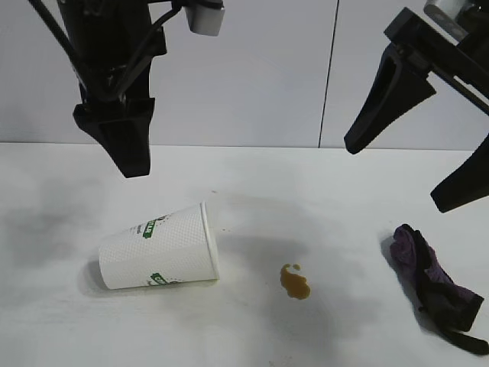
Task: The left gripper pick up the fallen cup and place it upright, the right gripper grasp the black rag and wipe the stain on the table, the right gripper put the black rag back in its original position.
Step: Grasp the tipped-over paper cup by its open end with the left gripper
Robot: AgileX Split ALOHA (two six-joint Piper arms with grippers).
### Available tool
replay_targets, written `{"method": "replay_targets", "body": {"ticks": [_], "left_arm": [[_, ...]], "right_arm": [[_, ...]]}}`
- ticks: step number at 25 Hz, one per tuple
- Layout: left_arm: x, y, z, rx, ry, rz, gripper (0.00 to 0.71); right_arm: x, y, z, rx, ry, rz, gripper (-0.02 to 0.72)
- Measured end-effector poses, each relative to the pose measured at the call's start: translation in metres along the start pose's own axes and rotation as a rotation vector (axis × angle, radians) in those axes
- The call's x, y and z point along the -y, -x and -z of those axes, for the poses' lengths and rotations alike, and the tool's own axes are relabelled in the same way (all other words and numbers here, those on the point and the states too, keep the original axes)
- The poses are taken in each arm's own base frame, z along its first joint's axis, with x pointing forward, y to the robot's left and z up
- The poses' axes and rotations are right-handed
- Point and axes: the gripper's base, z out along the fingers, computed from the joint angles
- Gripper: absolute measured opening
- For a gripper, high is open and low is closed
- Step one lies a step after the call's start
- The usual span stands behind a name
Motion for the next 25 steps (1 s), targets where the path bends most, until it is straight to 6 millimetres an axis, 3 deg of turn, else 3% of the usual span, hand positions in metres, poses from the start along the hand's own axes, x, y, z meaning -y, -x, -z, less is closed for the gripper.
{"method": "replay_targets", "body": {"ticks": [13, 18, 25], "left_arm": [[0.000, 0.000, -0.003, -0.011, -0.011, 0.001, 0.664], [-0.001, 0.005, -0.029, -0.057, -0.053, 0.001, 0.664], [0.012, 0.028, -0.059, -0.119, -0.024, -0.090, 0.664]], "right_arm": [[0.000, 0.000, 0.000, 0.001, 0.000, 0.000, 0.643], [0.000, 0.000, 0.000, 0.001, 0.000, 0.000, 0.643], [0.000, 0.000, 0.000, 0.001, 0.000, 0.000, 0.643]]}}
